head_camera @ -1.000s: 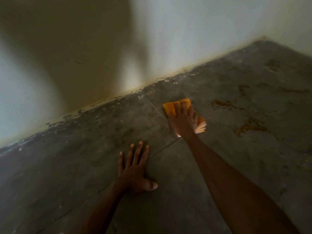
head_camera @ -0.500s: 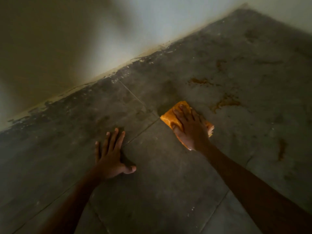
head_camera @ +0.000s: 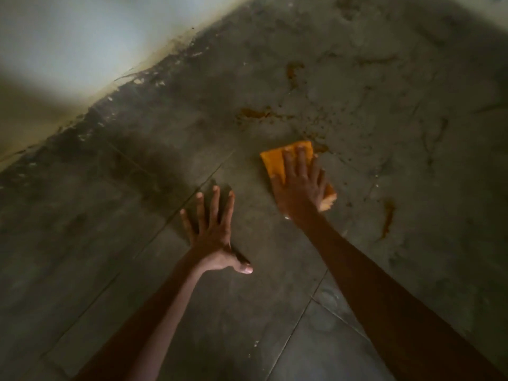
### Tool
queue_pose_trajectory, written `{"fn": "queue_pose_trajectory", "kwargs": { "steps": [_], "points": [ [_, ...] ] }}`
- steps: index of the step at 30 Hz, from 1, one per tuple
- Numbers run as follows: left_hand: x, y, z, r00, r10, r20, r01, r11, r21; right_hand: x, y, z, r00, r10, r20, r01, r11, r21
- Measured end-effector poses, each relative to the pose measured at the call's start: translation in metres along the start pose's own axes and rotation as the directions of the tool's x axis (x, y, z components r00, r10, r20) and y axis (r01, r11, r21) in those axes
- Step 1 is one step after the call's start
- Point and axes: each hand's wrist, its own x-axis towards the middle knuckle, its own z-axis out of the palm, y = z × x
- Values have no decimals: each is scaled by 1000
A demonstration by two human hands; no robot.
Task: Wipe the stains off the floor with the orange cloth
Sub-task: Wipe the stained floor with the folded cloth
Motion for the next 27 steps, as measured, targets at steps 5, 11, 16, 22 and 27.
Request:
{"fn": "queue_pose_trajectory", "kwargs": {
  "steps": [5, 11, 16, 22, 27],
  "points": [
    [-1, 2, 1, 1000, -26, -18, 26, 1000, 12, -77, 22, 7, 893, -441, 87, 447, 892, -65],
    [-7, 26, 3, 992, -50, -117, 70, 981, 181, -29, 121, -11, 990, -140, 5, 140, 986, -96],
    [-1, 91, 16, 945, 245, -217, -185, 947, 264, -41, 127, -12, 995, -100, -18, 98, 991, -93],
    [10, 165, 52, 960, 280, 15, -280, 956, 83, -160, 224, -21, 975, -212, 62, 218, 970, -107],
    [13, 186, 67, 992, 113, 63, -116, 992, 55, -37, 212, -27, 968, 245, -51, -244, 969, 24]
  ]
}}
